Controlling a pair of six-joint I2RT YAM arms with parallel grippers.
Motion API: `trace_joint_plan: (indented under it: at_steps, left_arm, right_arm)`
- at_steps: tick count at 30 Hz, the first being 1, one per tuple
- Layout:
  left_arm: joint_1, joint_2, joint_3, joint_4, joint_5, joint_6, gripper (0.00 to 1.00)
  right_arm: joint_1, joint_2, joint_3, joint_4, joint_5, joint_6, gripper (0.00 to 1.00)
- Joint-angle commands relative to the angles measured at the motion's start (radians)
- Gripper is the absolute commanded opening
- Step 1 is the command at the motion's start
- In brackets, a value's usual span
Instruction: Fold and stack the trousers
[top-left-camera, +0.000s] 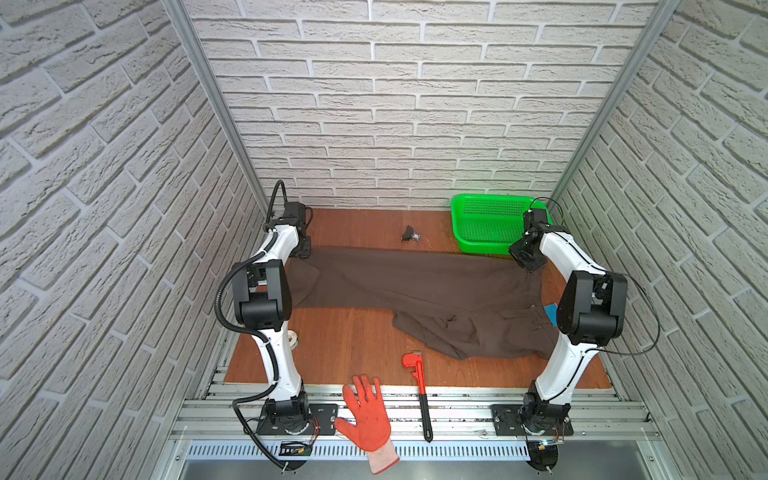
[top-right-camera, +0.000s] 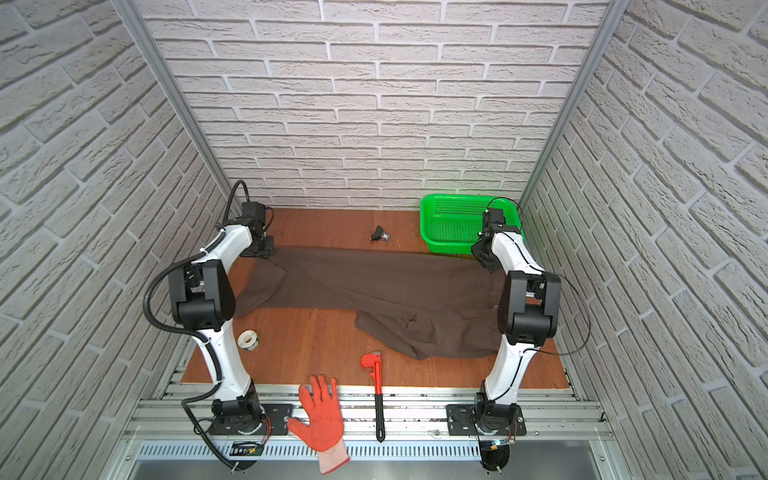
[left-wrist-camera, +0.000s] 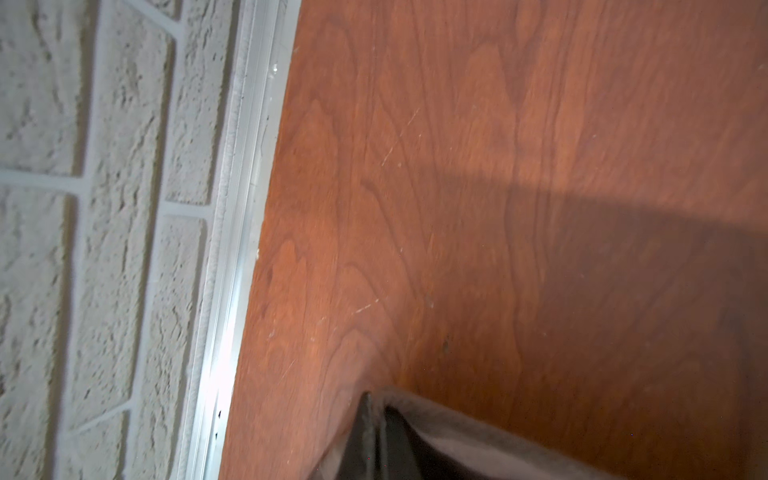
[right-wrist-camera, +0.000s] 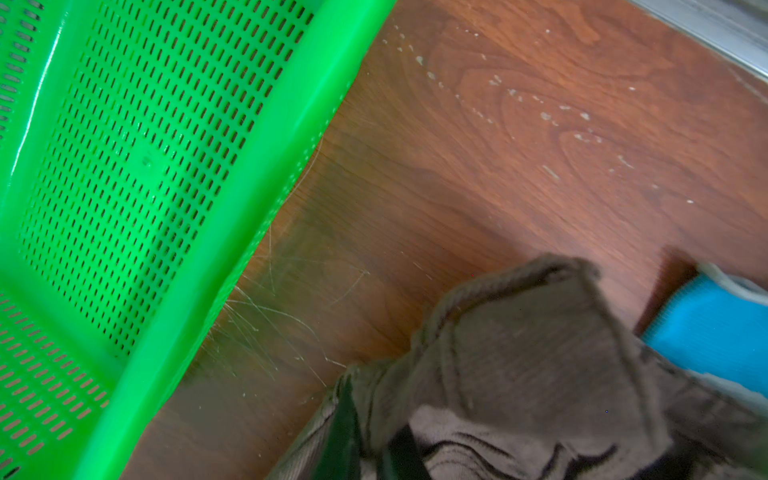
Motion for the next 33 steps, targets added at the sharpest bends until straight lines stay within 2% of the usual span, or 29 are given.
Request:
trace_joint_plan:
  at_steps: [1,3,5,6,8,9,14,19,24,29,33]
  left_arm:
    - [0.027,0.014,0.074,-0.010,-0.060,0.010,0.08]
    - [0.031,0.029,0.114,-0.038,-0.042,0.014,0.13]
    - [0.035,0.042,0.155,-0.069,-0.020,0.014,0.27]
    - [0.036,0.045,0.170,-0.084,-0.015,0.015,0.36]
    - [0.037,0.026,0.178,-0.102,-0.017,0.015,0.42]
    - [0.038,0.006,0.171,-0.101,-0.017,0.014,0.45]
    - [0.044,-0.158,0.084,-0.108,-0.008,-0.003,0.56]
    - [0.061,-0.301,-0.003,-0.151,0.025,-0.020,0.67]
    - [0.084,-0.355,-0.053,-0.197,0.055,-0.046,0.74]
    - [0.084,-0.359,-0.108,-0.182,0.084,-0.047,0.76]
    - [0.084,-0.303,-0.047,-0.222,0.082,-0.055,0.75]
  right_arm:
    - [-0.015,0.025,0.075,0.024,0.079,-0.007,0.06]
    - [-0.014,0.061,0.095,0.018,0.085,-0.012,0.06]
    - [-0.015,0.063,0.098,0.026,0.086,-0.013,0.07]
    - [-0.015,0.061,0.099,0.028,0.082,-0.016,0.13]
    - [-0.015,0.045,0.097,0.035,0.072,-0.028,0.32]
    - [-0.016,0.039,0.095,0.033,0.070,-0.028,0.39]
    - [-0.010,-0.106,0.077,-0.008,0.063,-0.065,0.54]
    - [-0.002,-0.290,-0.019,-0.032,0.012,-0.095,0.54]
    - [0.025,-0.409,-0.151,-0.045,-0.077,-0.109,0.53]
    - [0.071,-0.441,-0.261,-0.035,-0.106,-0.130,0.53]
    - [0.086,-0.419,-0.296,-0.025,-0.120,-0.145,0.54]
